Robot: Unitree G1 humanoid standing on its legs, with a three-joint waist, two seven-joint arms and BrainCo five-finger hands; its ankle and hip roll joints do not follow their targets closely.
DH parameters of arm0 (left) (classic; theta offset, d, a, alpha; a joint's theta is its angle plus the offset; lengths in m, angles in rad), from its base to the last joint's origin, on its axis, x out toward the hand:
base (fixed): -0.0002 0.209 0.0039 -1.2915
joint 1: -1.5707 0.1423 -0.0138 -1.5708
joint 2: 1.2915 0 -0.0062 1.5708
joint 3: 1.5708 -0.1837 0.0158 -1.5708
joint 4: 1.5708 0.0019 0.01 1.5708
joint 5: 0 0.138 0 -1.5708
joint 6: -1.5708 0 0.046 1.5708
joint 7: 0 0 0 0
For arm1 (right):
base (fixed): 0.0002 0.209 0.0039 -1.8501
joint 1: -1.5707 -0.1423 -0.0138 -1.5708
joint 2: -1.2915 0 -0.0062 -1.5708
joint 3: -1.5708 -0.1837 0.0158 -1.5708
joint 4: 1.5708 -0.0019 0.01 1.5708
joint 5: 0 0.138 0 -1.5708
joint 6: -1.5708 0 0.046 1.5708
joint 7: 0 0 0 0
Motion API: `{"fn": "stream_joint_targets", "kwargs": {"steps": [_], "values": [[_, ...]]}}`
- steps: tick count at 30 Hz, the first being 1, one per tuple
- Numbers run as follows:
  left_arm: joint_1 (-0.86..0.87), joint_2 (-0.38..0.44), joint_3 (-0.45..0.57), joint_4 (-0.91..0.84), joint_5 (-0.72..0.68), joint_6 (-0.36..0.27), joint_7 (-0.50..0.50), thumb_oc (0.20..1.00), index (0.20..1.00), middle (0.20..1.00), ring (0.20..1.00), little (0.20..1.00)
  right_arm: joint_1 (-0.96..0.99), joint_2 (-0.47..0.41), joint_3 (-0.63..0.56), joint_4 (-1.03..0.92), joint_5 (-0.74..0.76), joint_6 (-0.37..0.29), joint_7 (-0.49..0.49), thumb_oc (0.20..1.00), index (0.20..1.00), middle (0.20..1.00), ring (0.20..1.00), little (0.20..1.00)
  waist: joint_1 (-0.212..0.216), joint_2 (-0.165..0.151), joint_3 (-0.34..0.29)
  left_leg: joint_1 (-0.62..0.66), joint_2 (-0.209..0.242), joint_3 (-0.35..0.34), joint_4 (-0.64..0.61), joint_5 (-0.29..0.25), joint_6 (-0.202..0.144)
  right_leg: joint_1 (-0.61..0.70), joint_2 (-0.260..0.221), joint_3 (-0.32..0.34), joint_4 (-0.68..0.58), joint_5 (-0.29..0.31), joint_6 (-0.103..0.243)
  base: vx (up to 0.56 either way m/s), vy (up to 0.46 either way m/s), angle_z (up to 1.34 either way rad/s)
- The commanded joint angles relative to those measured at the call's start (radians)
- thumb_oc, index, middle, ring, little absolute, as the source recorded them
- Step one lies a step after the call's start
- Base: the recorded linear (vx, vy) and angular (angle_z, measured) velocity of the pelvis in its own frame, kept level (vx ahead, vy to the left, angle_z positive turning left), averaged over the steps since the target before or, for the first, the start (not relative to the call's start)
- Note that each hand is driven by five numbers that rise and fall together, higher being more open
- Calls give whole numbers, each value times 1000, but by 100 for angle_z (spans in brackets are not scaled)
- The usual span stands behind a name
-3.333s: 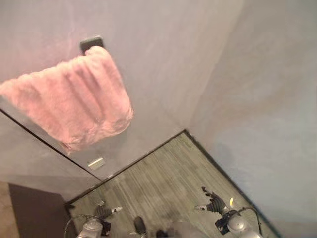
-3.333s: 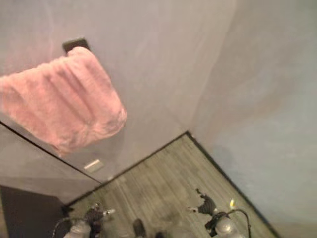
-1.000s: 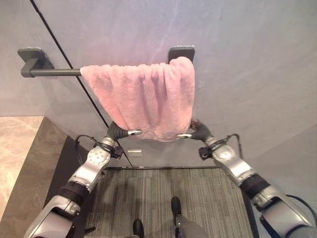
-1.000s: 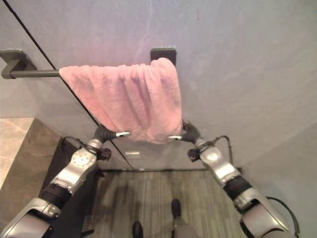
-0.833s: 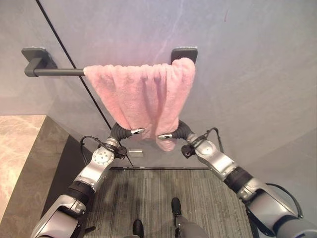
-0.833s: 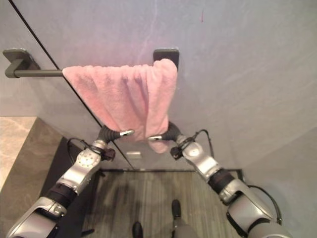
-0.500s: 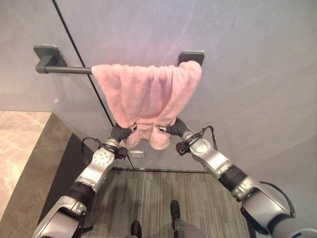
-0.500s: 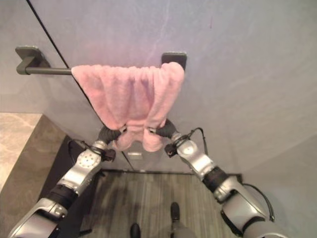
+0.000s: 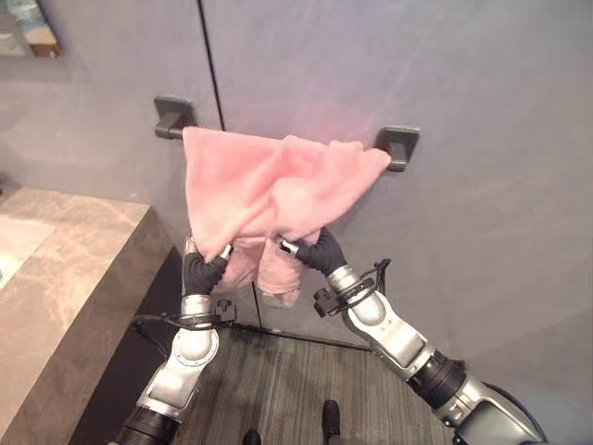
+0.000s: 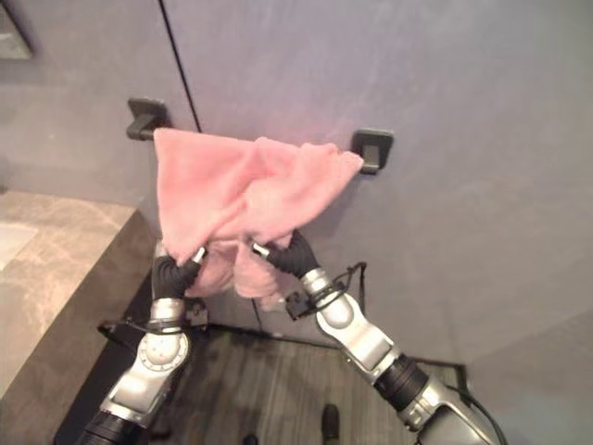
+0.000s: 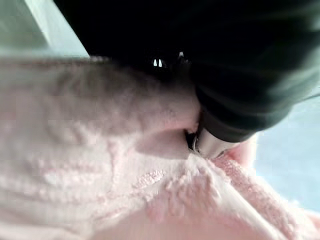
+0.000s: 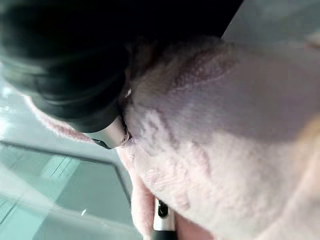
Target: Put brush and paste in cup on sink, flatten towel.
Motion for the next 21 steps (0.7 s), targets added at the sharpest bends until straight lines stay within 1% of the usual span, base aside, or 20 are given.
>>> {"fn": "stream_joint_targets", "kwargs": {"steps": [1, 2, 4, 6, 11, 12, 13, 14, 15, 16, 17, 18, 19, 20, 21], "values": [[-124, 8, 9, 66, -32, -27, 44, 200, 200, 200, 200, 200, -137, 62, -54, 21, -32, -58, -66, 200, 200, 200, 200, 200, 8, 12, 36, -5, -19, -6, 6, 28, 0, 151, -58, -15, 6, -65, 85, -70, 4, 2], [-116, 24, 46, 39, -41, -42, 41, 200, 200, 200, 200, 200, -133, 39, -70, 4, -35, -43, -60, 200, 200, 200, 200, 200, 6, 10, 39, -9, -20, -1, 6, 29, 0, 147, -60, -17, 5, -61, 88, -50, 9, 8], [-109, 20, 56, 50, -53, -38, 42, 200, 200, 200, 200, 200, -124, 28, -73, -17, -34, -41, -45, 200, 200, 200, 200, 200, 4, 8, 39, -10, -20, 2, 6, 29, 0, 144, -60, -14, 4, -58, 88, -29, 12, 6], [-107, 9, 39, 105, -65, -3, 32, 200, 200, 200, 200, 200, -112, 28, -70, -14, -44, -30, -45, 200, 200, 200, 200, 200, 0, 5, 40, -12, -20, 7, 6, 29, 1, 141, -61, -12, 3, -54, 87, -14, 3, 2], [-85, 8, 46, 123, -100, 8, -6, 200, 200, 200, 200, 200, -64, 19, -81, -12, -30, -17, -40, 200, 200, 200, 200, 200, -7, 3, 44, -9, -19, 16, 6, 29, 3, 139, -60, -6, 2, -51, 89, -17, 2, -3], [-81, 5, 43, 137, -104, 16, -16, 200, 200, 200, 200, 200, -54, 18, -81, 0, -33, -10, -35, 373, 373, 373, 373, 373, -10, 3, 43, -8, -19, 19, 6, 29, 3, 139, -60, -4, 2, -50, 90, -10, -3, -4], [-73, 4, 33, 189, -91, 49, -29, 351, 351, 351, 351, 351, -31, 19, -82, 18, -36, -1, -33, 1000, 1000, 1000, 1000, 1000, -16, 3, 41, -6, -18, 26, 6, 28, 3, 137, -60, 2, 2, -46, 91, -15, -4, -6], [-64, 0, 24, 232, -82, 103, -50, 586, 586, 586, 586, 586, -17, 19, -83, 40, -37, 10, -32, 1000, 1000, 1000, 1000, 1000, -17, 5, 41, -5, -19, 27, 6, 30, 4, 137, -59, 4, 2, -44, 90, -11, -1, -11], [-64, -1, 23, 233, -82, 104, -50, 1000, 1000, 1000, 1000, 1000, -17, 19, -84, 40, -37, 9, -32, 1000, 1000, 1000, 1000, 1000, -16, 5, 41, -5, -18, 27, 6, 29, 4, 137, -59, 4, 2, -44, 90, -15, 0, -13], [-55, 0, 28, 242, -93, 125, -63, 1000, 1000, 1000, 1000, 1000, -1, 16, -87, 56, -37, 22, -36, 1000, 1000, 1000, 1000, 1000, -15, 9, 41, -5, -17, 27, 6, 30, 5, 136, -60, 3, 2, -42, 89, -21, -1, -15], [-48, -5, 25, 273, -108, 154, -82, 1000, 1000, 1000, 1000, 1000, 21, 30, -93, 101, -4, 34, -37, 1000, 1000, 1000, 1000, 1000, -17, 13, 41, -4, -17, 29, 6, 32, 5, 136, -59, 4, 2, -39, 89, -17, 6, -9], [-57, 9, 20, 299, -35, 192, -89, 1000, 1000, 1000, 1000, 1000, 43, 49, -89, 171, 40, 53, -19, 1000, 1000, 1000, 1000, 1000, -20, 15, 35, 0, -17, 31, 6, 30, 6, 138, -59, 6, 2, -40, 89, -8, 7, -7], [-58, 8, 19, 300, -33, 192, -88, 1000, 1000, 1000, 1000, 1000, 42, 49, -89, 173, 41, 52, -18, 1000, 1000, 1000, 1000, 1000, -19, 14, 36, 1, -17, 32, 6, 30, 6, 138, -59, 6, 2, -40, 89, 8, 11, -6], [-65, -1, 3, 393, -4, 227, -88, 1000, 1000, 1000, 1000, 1000, 76, 85, -96, 257, 152, 59, -9, 1000, 1000, 1000, 1000, 1000, -23, 16, 29, 6, -16, 35, 6, 29, 7, 140, -57, 8, 2, -39, 89, 7, 8, -7], [-63, -11, 2, 418, -15, 238, -91, 1000, 1000, 1000, 1000, 1000, 105, 108, -108, 303, 220, 61, -24, 1000, 1000, 1000, 1000, 1000, -22, 17, 26, 10, -16, 36, 6, 29, 8, 142, -57, 10, 2, -36, 88, 4, 10, -6]]}}
